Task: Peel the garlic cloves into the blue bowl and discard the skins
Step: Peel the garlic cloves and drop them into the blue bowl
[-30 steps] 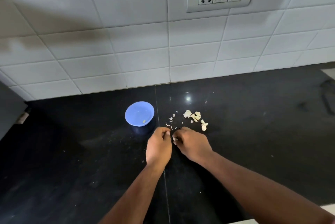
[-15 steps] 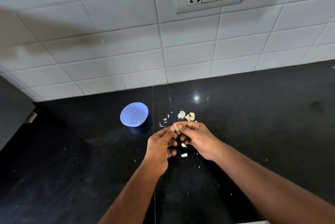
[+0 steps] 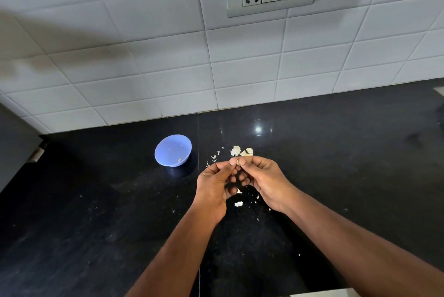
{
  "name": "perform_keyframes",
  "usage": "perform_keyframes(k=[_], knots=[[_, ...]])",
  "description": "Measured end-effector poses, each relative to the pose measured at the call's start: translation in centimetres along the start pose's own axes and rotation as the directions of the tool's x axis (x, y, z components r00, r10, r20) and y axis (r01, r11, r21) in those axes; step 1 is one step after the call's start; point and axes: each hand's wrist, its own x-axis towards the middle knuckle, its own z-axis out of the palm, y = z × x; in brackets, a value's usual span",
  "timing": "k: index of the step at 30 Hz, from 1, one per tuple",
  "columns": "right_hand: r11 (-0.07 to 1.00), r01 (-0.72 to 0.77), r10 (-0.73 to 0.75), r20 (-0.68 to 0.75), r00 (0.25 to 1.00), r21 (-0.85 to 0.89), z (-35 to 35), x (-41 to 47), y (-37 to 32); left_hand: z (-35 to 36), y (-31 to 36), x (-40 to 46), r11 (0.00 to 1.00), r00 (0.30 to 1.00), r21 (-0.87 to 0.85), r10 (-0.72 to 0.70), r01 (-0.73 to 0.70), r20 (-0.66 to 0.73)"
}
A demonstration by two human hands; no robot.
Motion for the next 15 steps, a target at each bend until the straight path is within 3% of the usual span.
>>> perform_keyframes(k=[9, 15], knots=[[1.0, 0.021, -0.021, -0.033, 0.999, -0.017, -0.3, -0.1, -0.4, -0.8, -0.5, 0.2, 0.98, 0.988, 0.129, 0.149, -0.153, 0.038], [0.976, -0.063, 0.049, -0.072, 0.996, -0.21, -0.5, 0.6, -0.9, -1.7, -0.7, 1.1, 0.965, 0.976, 0.238, 0.153, -0.114, -0.153]])
